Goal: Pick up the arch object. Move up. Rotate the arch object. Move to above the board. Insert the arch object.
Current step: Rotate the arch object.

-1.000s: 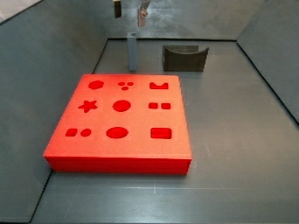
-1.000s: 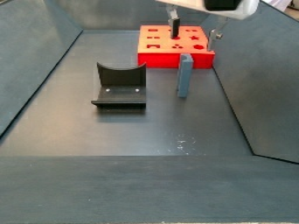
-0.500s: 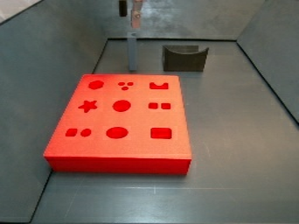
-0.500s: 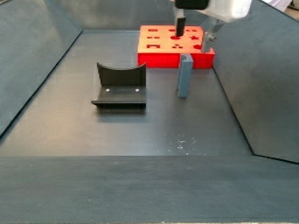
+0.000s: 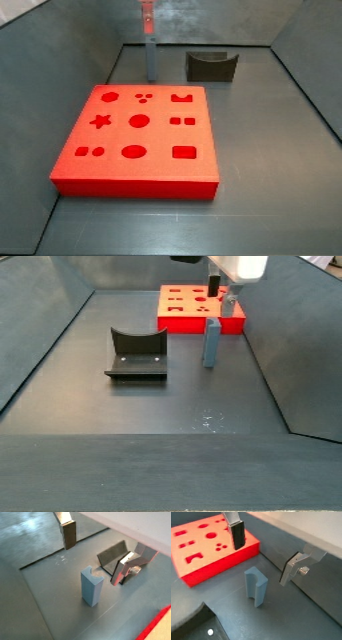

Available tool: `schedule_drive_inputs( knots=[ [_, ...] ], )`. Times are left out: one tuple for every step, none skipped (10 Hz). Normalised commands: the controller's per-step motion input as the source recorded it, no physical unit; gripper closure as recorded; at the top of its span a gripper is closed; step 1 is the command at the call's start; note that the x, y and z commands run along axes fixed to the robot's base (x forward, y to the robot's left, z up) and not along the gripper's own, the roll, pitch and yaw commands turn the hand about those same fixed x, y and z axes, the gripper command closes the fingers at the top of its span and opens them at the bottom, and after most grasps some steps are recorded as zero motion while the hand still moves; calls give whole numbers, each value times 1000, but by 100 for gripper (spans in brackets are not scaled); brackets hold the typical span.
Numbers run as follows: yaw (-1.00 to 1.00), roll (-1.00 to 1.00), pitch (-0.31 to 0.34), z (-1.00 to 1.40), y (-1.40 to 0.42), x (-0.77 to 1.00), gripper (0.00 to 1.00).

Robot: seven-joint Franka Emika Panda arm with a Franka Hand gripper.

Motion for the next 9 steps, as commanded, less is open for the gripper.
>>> schedule_drive_inputs(
  knots=[
    [-439,-38,26,-2,11,12,0],
    [-289,-38,26,-2,11,12,0],
    [-164,-38,26,-1000,0,0,0],
    [-130,-37,21,-1000,1,5,0],
    [-86,-32,-15,-1000,4,30,0],
    [-66,-29,-22,-1000,7,27,0],
    [-59,-26,-26,-901,11,27,0],
    [-55,-23,-32,-747,13,28,0],
    [-53,-20,-33,-593,16,29,0]
  ],
)
